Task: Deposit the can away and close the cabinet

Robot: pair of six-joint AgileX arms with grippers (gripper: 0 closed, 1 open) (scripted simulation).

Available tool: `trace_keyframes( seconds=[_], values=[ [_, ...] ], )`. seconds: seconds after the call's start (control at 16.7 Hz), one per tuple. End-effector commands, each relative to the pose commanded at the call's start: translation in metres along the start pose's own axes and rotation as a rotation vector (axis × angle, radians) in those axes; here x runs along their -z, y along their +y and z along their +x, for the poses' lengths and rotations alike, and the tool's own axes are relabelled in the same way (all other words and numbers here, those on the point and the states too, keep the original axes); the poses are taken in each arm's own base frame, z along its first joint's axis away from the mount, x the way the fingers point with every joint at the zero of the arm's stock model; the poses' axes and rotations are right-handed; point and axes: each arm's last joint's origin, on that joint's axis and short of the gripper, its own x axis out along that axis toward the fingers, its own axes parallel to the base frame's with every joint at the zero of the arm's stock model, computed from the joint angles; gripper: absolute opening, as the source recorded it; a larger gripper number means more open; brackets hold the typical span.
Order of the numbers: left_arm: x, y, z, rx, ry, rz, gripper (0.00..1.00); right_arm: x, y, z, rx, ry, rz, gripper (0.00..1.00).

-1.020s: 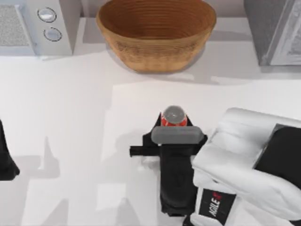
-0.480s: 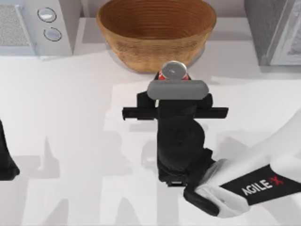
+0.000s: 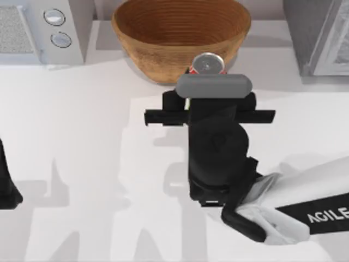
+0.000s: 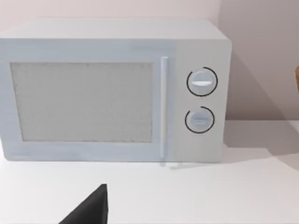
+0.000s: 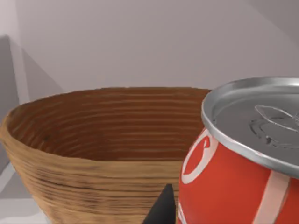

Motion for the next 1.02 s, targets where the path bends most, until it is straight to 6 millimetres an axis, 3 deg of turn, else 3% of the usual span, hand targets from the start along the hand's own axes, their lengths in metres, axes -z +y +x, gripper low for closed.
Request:
trace_keyframes(
  seconds=[0.18,0.36,0.72,1.02],
  values=[
    [0.0,0.0,0.0,0.0,0.0,0.0,1.0,-0.001,-0.001,0.001,-0.002,-0.001,0.005,0.0],
    [0.0,0.0,0.0,0.0,0.0,0.0,1.0,-0.001,-0.023,0.002,-0.027,0.035,-0.029,0.0],
    [0.0,0.0,0.0,0.0,0.0,0.0,1.0,0.007,-0.126,-0.013,-0.077,0.224,-0.136,0.0],
    [0.0,0.0,0.0,0.0,0.0,0.0,1.0,0.015,-0.211,-0.053,-0.094,0.352,-0.106,0.0]
  ],
)
